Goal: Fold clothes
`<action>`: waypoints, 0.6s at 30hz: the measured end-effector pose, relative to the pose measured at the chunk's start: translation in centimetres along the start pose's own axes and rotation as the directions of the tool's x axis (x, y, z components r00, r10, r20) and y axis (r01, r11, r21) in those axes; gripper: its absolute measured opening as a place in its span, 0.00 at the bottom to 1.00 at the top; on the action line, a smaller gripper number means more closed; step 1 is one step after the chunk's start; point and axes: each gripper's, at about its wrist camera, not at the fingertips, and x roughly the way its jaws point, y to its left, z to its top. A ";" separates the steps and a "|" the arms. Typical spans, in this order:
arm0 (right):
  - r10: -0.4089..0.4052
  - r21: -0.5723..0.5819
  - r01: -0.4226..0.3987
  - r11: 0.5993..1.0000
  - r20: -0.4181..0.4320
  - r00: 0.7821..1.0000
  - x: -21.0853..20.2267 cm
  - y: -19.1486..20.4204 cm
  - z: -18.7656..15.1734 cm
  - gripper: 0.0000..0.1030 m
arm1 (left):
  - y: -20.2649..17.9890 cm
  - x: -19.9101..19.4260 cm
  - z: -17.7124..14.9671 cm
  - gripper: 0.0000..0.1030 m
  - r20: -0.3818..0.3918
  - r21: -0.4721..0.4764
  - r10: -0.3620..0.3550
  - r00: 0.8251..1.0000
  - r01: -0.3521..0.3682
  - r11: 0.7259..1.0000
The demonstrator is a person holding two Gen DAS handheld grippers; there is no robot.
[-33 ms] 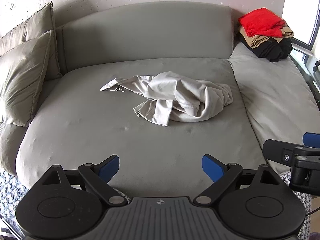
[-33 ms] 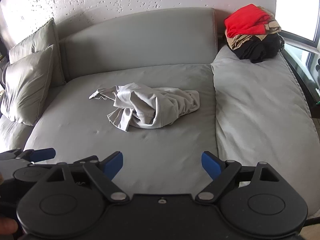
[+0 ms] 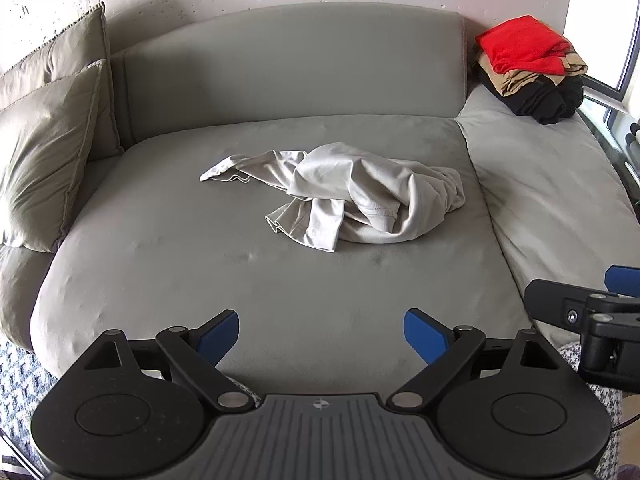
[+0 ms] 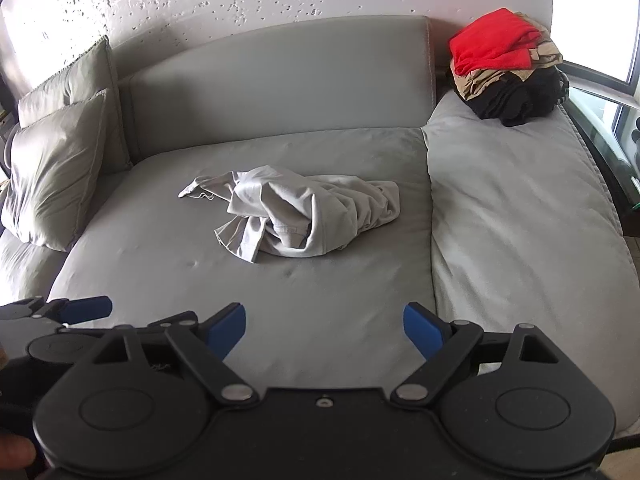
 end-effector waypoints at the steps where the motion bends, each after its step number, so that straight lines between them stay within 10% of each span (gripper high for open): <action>1: 0.001 0.001 -0.001 1.000 0.000 1.000 0.0 0.0 0.0 0.86 | 0.0 0.0 0.0 0.89 -0.002 -0.003 -0.001 1.000 0.001 1.000; 18: 0.008 0.011 -0.007 1.000 -0.003 1.000 0.2 -0.3 -0.1 0.88 | -0.3 0.3 0.0 0.89 -0.010 -0.006 -0.006 1.000 0.006 1.000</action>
